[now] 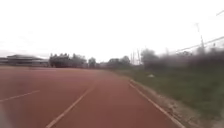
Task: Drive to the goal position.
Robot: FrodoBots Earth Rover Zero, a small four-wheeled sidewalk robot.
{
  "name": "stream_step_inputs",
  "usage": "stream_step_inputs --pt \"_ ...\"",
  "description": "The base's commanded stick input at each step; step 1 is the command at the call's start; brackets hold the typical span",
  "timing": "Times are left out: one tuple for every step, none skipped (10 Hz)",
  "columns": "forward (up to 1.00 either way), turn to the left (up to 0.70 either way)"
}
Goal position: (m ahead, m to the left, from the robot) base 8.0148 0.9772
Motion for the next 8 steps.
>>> stream_step_inputs --pt "0.7 -0.11" --pt "0.7 -0.18" --pt "0.7 -0.05" --pt "0.7 0.02" --pt "0.7 0.0" --pt "0.7 0.02" --pt "0.7 0.0" --pt "0.7 0.03"
